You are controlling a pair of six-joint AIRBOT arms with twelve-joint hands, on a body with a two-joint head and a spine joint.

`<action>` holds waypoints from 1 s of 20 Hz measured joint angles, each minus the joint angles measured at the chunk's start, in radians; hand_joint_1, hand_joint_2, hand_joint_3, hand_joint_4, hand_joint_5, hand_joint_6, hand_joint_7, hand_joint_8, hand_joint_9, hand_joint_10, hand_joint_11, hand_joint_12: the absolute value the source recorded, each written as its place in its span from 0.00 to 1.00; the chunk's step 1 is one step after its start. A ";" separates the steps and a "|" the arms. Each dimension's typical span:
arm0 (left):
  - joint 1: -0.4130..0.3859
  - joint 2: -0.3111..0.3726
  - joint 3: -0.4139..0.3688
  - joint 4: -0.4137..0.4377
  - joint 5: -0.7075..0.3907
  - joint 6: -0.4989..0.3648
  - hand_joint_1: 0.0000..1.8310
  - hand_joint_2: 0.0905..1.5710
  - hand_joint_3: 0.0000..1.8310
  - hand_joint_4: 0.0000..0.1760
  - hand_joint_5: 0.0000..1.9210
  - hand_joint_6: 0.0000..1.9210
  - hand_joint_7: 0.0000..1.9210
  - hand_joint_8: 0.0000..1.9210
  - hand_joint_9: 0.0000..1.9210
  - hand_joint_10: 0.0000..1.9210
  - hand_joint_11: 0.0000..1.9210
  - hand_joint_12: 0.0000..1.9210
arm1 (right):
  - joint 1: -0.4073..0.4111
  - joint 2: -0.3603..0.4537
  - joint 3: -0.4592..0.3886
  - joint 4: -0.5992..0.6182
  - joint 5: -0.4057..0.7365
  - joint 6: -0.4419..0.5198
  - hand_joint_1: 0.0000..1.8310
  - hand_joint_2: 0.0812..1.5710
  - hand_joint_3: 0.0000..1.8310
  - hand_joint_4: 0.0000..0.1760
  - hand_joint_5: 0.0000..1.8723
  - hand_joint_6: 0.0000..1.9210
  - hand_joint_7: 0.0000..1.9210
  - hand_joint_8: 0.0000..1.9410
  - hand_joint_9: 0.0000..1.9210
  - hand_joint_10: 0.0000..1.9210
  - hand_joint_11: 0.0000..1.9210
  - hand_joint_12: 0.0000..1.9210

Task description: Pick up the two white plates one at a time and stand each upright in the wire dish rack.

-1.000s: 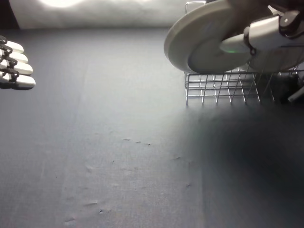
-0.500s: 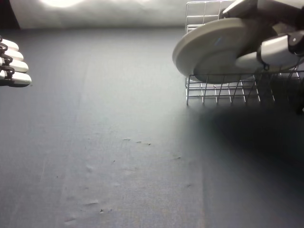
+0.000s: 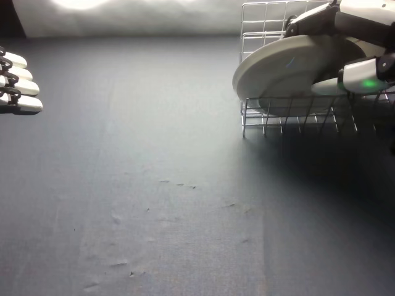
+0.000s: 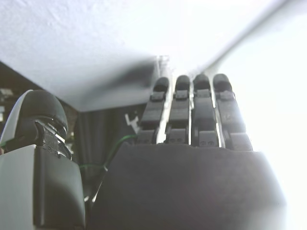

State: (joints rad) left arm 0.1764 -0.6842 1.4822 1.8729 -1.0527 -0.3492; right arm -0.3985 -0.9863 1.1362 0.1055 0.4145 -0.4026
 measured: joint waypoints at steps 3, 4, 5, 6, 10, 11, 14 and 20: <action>0.000 0.000 0.000 0.002 0.000 0.000 0.00 0.68 0.00 0.00 0.00 0.00 0.00 0.00 0.00 0.00 0.00 0.00 | 0.000 0.000 0.000 -0.017 0.002 -0.006 0.74 0.72 0.00 0.00 0.25 0.00 0.25 0.00 0.26 0.01 0.04 0.64; 0.000 0.000 0.000 0.002 0.000 0.000 0.00 0.68 0.00 0.00 0.00 0.00 0.00 0.00 0.00 0.00 0.00 0.00 | 0.000 0.000 0.000 -0.023 0.013 -0.006 0.71 0.72 0.00 0.00 0.21 0.00 0.20 0.00 0.22 0.00 0.01 0.62; 0.000 0.000 0.000 0.002 0.000 0.000 0.00 0.68 0.00 0.00 0.00 0.00 0.00 0.00 0.00 0.00 0.00 0.00 | 0.003 0.000 0.000 -0.027 0.023 -0.006 0.67 0.70 0.00 0.00 0.18 0.00 0.18 0.00 0.18 0.00 0.00 0.58; 0.000 0.000 0.000 0.002 0.000 0.000 0.00 0.68 0.00 0.00 0.00 0.00 0.00 0.00 0.00 0.00 0.00 0.00 | 0.010 0.000 0.000 -0.032 0.028 -0.006 0.65 0.68 0.00 0.00 0.17 0.00 0.16 0.00 0.15 0.00 0.00 0.54; 0.000 0.000 0.000 0.002 0.000 0.000 0.00 0.68 0.00 0.00 0.00 0.00 0.00 0.00 0.00 0.00 0.00 0.00 | 0.032 0.005 -0.022 -0.073 0.055 -0.006 0.61 0.64 0.00 0.00 0.11 0.00 0.09 0.00 0.09 0.00 0.00 0.40; 0.000 0.000 0.000 0.002 0.000 0.000 0.00 0.68 0.00 0.00 0.00 0.00 0.00 0.00 0.00 0.00 0.00 0.00 | 0.035 0.005 -0.026 -0.102 0.061 -0.006 0.60 0.64 0.00 0.00 0.10 0.00 0.08 0.00 0.07 0.00 0.00 0.36; 0.000 0.000 0.000 0.003 -0.006 0.000 0.00 0.69 0.00 0.00 0.00 0.00 0.00 0.00 0.00 0.00 0.00 0.00 | 0.055 0.007 -0.034 -0.199 0.083 -0.007 0.48 0.63 0.00 0.00 0.00 0.00 0.00 0.00 0.00 0.00 0.00 0.02; -0.013 0.000 -0.019 -0.060 -0.116 -0.008 0.00 0.69 0.00 0.00 0.00 0.00 0.00 0.00 0.00 0.00 0.01 0.00 | 0.058 0.027 -0.060 -0.536 0.233 -0.006 0.33 0.54 0.00 0.00 0.00 0.00 0.00 0.00 0.00 0.00 0.00 0.00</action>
State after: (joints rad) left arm 0.1635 -0.6842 1.4635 1.8133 -1.1687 -0.3573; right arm -0.3408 -0.9588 1.0767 -0.4305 0.6472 -0.4088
